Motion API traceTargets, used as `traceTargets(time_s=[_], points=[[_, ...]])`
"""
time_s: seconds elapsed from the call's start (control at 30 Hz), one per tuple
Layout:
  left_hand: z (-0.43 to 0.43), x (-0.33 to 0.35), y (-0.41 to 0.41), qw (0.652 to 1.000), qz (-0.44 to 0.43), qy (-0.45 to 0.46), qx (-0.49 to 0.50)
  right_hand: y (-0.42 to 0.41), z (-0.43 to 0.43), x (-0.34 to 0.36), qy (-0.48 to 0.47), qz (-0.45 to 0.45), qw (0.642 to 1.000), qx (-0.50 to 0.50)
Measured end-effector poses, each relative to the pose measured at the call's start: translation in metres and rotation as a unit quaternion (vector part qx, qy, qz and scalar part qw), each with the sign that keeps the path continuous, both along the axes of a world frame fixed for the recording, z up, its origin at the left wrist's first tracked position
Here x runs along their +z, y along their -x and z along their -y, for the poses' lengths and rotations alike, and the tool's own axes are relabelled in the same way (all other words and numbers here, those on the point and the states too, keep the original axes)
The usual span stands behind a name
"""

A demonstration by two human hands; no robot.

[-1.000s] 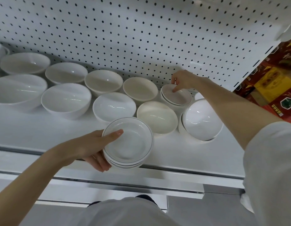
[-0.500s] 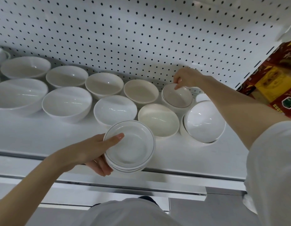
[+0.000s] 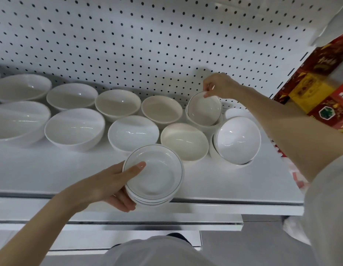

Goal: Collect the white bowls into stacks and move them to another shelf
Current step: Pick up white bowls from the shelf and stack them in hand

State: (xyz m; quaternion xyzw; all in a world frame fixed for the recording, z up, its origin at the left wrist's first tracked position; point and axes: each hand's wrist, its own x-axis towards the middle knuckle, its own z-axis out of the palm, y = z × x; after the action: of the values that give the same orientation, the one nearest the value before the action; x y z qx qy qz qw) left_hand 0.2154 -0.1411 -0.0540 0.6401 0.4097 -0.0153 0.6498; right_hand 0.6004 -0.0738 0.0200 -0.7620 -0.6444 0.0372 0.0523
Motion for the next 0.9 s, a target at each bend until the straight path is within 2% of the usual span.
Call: traceTargets(time_s=[0.23,0.53,0.67,0.8,0.9], points=[[-0.001,0.000,0.002,1.000,0.017,0.003,-0.012,0.011,0.023,0.033,-0.098,-0.065,0.992,-0.044],[-0.001,0.004,0.005,0.999,0.020,0.025,-0.022,0.074,0.080,0.079,-0.192,-0.129,0.970,-0.080],[-0.005,-0.002,0.012,0.997,0.034,0.062,-0.026,0.113,0.106,0.081,-0.216,-0.204,0.950,-0.099],[-0.007,-0.006,0.015,0.994,0.040,0.097,-0.022,0.150,0.126,0.071,-0.194,-0.275,0.934,-0.119],[-0.005,-0.004,0.017,0.994,0.061,0.091,-0.021,0.169,0.139,0.056,-0.190,-0.311,0.923,-0.125]])
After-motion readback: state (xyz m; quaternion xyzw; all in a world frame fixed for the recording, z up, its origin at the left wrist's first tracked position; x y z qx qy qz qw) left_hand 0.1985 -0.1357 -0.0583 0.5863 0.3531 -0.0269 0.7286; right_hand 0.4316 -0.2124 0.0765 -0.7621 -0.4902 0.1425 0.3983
